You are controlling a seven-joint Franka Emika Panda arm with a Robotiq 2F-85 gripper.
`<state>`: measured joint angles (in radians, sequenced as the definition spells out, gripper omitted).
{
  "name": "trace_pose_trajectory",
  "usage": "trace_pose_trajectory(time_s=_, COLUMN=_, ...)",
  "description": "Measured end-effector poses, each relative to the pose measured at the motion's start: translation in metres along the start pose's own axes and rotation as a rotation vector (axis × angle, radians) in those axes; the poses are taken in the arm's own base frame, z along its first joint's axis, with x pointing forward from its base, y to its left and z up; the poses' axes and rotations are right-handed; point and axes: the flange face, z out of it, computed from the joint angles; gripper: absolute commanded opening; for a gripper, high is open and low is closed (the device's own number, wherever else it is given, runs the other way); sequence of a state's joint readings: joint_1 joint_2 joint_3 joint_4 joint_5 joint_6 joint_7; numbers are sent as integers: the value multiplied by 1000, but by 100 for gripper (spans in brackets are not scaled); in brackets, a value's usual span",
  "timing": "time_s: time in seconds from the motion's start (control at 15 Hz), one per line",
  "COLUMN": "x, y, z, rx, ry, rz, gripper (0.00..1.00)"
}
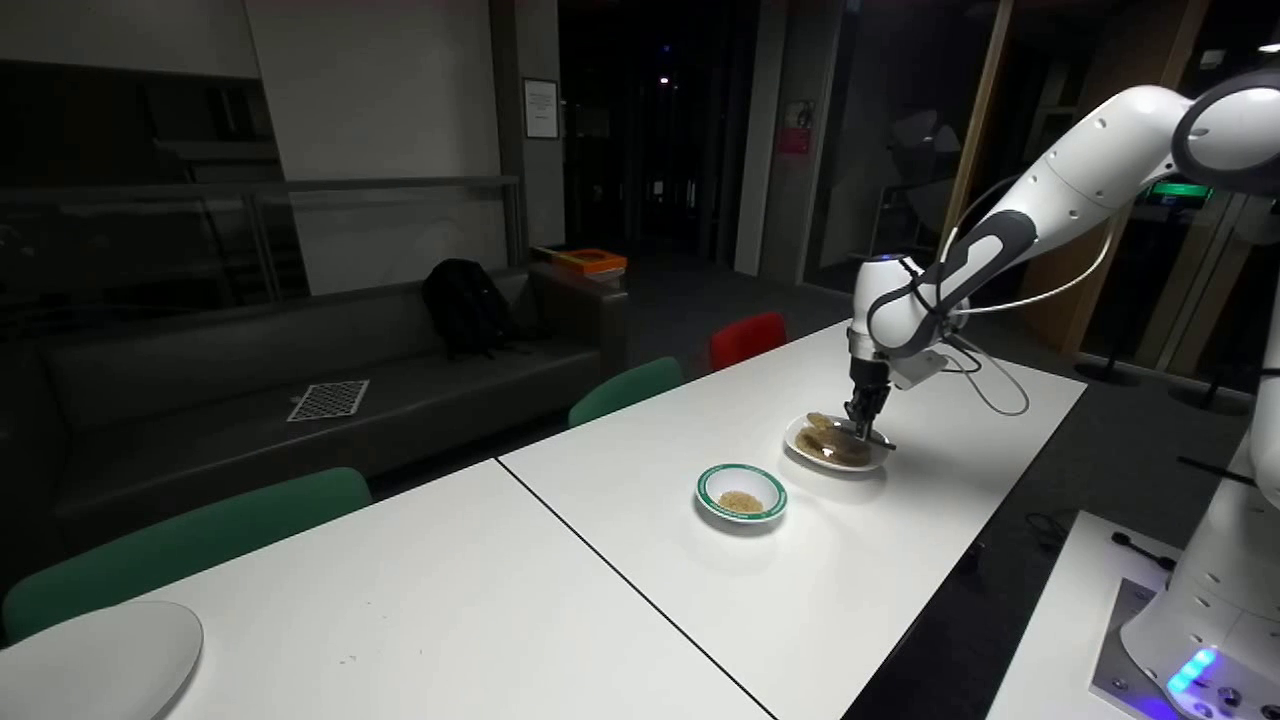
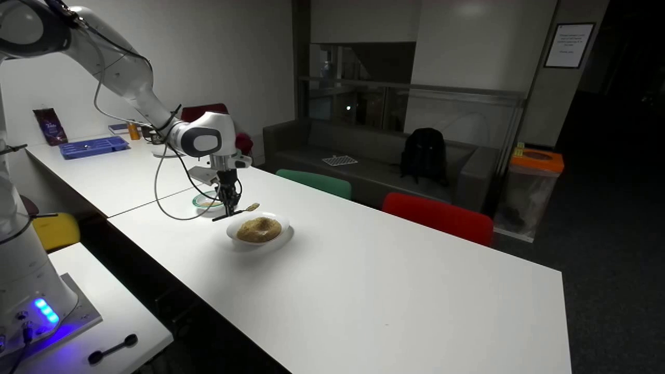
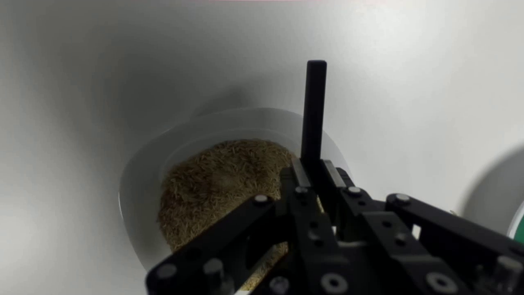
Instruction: Use the spoon to put sugar in the green and white bowl
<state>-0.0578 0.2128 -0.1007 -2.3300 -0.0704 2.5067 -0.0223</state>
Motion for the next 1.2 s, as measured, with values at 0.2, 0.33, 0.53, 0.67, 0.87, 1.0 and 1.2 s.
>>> trace_pose_trajectory(time_s=0.2, x=0, y=-5, z=2, rx=1, ry=-4, rz=-10, gripper=3)
trace_pose_trajectory(time_s=0.33, x=0, y=-12, z=3, rx=2, ry=-5, rz=-24, gripper=3)
trace_pose_trajectory(time_s=0.53, x=-2, y=-27, z=4, rx=3, ry=-10, rz=-53, gripper=3)
trace_pose_trajectory(time_s=0.67, x=-4, y=-39, z=5, rx=0, ry=-14, rz=-70, gripper=3)
trace_pose_trajectory(time_s=0.87, x=-8, y=-58, z=7, rx=-14, ry=-26, rz=-102, gripper=3)
trace_pose_trajectory(time_s=1.0, x=-12, y=-72, z=7, rx=-25, ry=-40, rz=-122, gripper=3)
trace_pose_trajectory(time_s=1.2, x=-16, y=-89, z=4, rx=-36, ry=-57, rz=-148, gripper=3)
